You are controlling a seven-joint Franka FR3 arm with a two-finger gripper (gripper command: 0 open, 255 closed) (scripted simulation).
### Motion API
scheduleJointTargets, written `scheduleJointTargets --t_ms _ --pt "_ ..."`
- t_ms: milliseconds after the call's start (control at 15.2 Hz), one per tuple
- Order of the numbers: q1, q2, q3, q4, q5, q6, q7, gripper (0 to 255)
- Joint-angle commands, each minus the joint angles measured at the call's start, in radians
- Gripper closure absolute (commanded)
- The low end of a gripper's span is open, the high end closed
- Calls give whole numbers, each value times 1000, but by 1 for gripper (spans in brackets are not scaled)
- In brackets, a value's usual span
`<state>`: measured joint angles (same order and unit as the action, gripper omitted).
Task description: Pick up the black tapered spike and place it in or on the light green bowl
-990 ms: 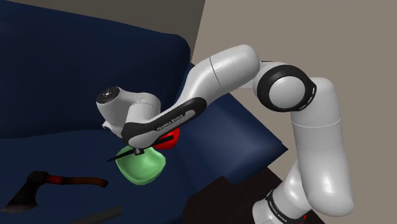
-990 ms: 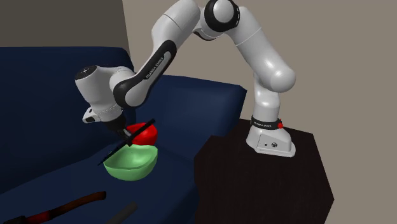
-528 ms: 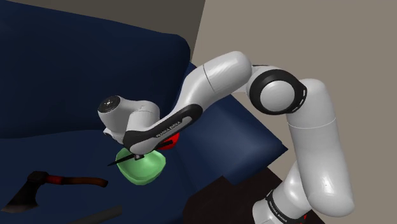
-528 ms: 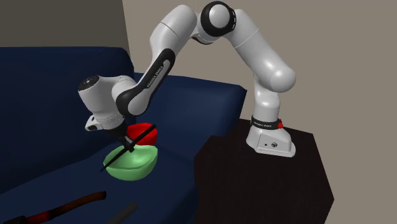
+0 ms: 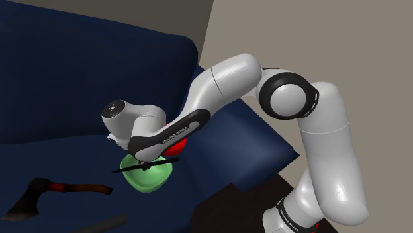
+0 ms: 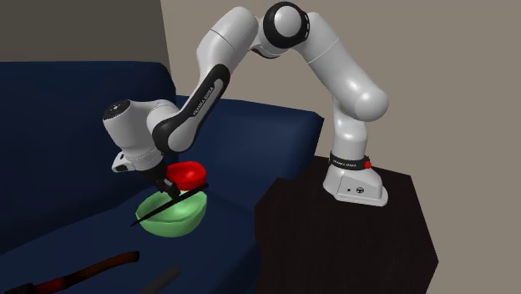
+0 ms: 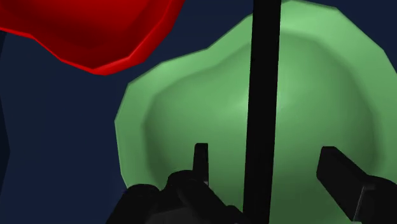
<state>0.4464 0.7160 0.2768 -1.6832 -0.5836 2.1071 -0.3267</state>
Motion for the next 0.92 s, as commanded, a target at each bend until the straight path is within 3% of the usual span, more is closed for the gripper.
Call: scheduleJointTargets --t_ms 0,198,462,858 --pt "0 0 0 0 0 0 0 0" --pt "0 0 0 0 0 0 0 0" --pt "12 -55 26 37 37 -92 -21 0" --pt "12 -55 26 37 37 -92 -21 0"
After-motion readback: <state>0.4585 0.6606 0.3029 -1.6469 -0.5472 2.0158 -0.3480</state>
